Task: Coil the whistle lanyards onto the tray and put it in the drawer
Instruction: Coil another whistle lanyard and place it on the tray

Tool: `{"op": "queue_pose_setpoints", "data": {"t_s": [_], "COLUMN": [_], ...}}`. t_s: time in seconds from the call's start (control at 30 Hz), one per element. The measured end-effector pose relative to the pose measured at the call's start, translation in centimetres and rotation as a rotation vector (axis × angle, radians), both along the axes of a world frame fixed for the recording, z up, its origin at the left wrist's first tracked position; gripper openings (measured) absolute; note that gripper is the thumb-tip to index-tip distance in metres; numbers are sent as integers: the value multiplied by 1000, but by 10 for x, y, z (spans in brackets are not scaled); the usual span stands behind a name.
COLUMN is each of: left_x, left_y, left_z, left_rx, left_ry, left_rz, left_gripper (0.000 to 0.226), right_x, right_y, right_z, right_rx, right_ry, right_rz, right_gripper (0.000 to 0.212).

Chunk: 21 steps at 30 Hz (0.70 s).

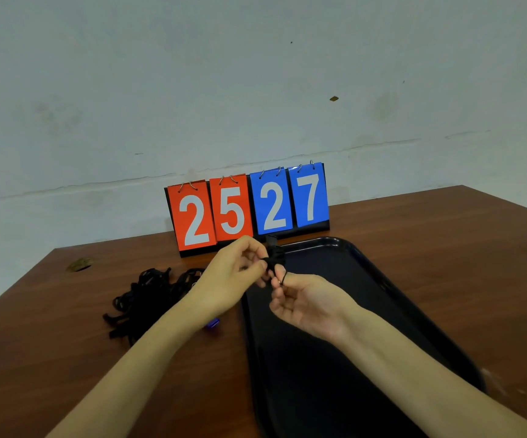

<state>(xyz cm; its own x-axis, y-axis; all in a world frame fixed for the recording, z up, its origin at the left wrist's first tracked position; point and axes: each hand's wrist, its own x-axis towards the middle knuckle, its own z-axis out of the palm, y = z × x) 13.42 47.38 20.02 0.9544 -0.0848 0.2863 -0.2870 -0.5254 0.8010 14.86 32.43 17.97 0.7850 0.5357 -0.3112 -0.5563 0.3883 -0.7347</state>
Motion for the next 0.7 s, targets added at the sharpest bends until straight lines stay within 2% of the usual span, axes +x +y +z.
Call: {"op": "queue_pose_setpoints", "data": {"t_s": [0.13, 0.27, 0.33, 0.4, 0.53, 0.7], "left_x": [3, 5, 5, 5, 4, 0], "left_y": [-9, -9, -8, -7, -7, -3], "left_z": [-14, -19, -19, -18, -13, 1], "left_rx": [-260, -338, -356, -320, -267, -337], "left_ry": [78, 106, 115, 109, 79, 126], "left_rz": [100, 98, 86, 81, 53, -35], "left_gripper": [14, 19, 23, 25, 22, 16], "right_x": [-2, -4, -4, -3, 1, 9], "right_y": [4, 7, 7, 6, -2, -16], "right_z": [-7, -9, -9, -8, 2, 10], "right_rx": [-178, -331, -346, -269, -40, 184], "right_ry": [-211, -324, -335, -263, 29, 329], "right_rz": [-102, -149, -146, -112, 1, 174], "right_gripper": [15, 18, 18, 15, 11, 13]}}
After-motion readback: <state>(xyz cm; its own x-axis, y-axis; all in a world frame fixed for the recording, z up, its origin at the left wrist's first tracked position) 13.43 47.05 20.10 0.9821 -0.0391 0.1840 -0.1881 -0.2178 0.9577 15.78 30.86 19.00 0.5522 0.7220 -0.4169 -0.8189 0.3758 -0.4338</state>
